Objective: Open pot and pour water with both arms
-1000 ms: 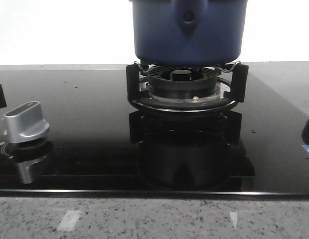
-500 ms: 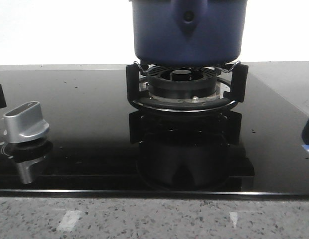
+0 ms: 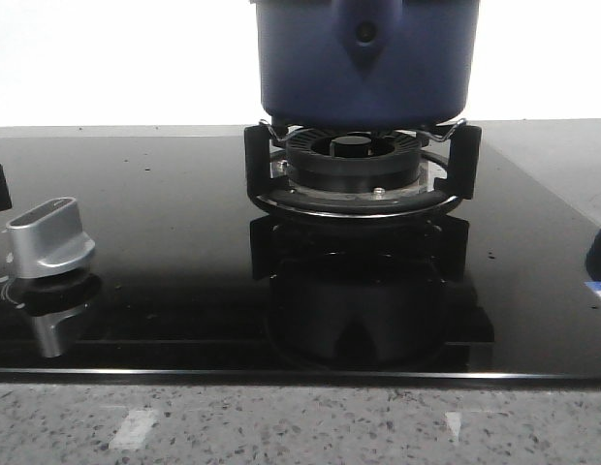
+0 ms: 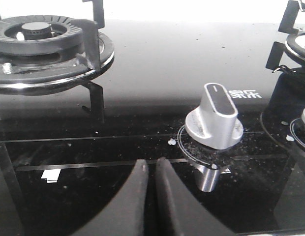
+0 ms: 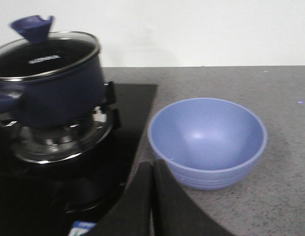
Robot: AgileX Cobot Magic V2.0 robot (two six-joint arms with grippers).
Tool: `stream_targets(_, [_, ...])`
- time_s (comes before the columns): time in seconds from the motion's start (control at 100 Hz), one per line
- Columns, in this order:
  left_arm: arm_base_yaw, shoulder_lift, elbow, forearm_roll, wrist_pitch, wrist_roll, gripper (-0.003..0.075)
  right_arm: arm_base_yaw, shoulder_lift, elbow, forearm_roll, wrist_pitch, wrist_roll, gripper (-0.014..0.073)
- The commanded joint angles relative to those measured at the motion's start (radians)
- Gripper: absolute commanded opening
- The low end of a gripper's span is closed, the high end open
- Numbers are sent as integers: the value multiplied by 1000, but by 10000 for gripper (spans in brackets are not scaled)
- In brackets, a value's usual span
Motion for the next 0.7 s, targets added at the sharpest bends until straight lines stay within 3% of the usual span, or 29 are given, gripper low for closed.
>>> stream_targets(0.0, [4,-26,33,-10,-43,-11,-20,-56,6,68,-26,-203,-6,-69])
stream_targets(0.18, [4,-26,33,-10,-43,-11,-20,-163,-24,308,-22,-525,-6,-74])
stream_targets(0.26, [4,-26,33,-10,-43,-11,-20,-178,-44,381,-22,-605,-6,-74])
stream_targets(0.58, [4,-26,33,-10,-43,-11,-20,-201,-149,623,-26,-611,-6,-74])
stream_targets(0.69, [4,-26,33,-10,-43,-11,-20,-203,-149,621,-26,-510,-4,-74])
